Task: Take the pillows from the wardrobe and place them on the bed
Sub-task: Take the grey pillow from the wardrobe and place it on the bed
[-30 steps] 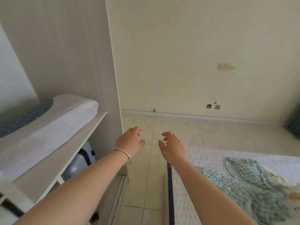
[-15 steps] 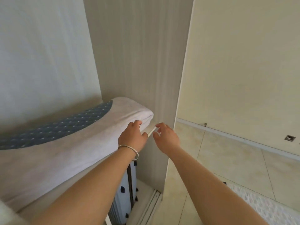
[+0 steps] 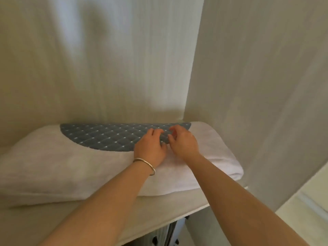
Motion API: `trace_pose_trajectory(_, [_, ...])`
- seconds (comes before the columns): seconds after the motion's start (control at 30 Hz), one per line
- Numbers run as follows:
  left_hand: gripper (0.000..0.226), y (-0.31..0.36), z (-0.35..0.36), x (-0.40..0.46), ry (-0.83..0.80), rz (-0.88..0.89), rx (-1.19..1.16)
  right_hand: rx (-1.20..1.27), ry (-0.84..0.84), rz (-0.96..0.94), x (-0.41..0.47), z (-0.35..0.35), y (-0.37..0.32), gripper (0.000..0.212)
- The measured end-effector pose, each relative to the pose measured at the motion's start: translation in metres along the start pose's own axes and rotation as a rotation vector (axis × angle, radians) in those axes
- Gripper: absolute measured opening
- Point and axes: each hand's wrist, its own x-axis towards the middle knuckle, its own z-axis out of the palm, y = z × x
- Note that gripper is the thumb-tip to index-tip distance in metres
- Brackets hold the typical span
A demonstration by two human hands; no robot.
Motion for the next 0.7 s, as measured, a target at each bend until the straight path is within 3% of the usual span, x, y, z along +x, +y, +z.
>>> trace_pose_trajectory(0.27, [0.044, -0.047, -0.022, -0.01, 0.209, -0.456, 0.294, -0.02, -0.358, -0.286, 0.074, 0.035, -0.023, 0.036])
trace_pose_trajectory(0.4, [0.063, -0.057, -0.022, -0.042, 0.345, -0.683, 0.34, -0.037, -0.492, -0.327, 0.095, 0.051, -0.034, 0.041])
trace_pose_trajectory(0.57, [0.082, -0.054, -0.011, -0.05, 0.384, -0.933, 0.254, -0.008, -0.554, -0.358, 0.121, 0.07, -0.045, 0.044])
trace_pose_trajectory(0.7, [0.108, -0.046, -0.004, -0.041, 0.611, -1.266, -0.039, 0.0, -0.617, -0.407, 0.138, 0.088, -0.055, 0.049])
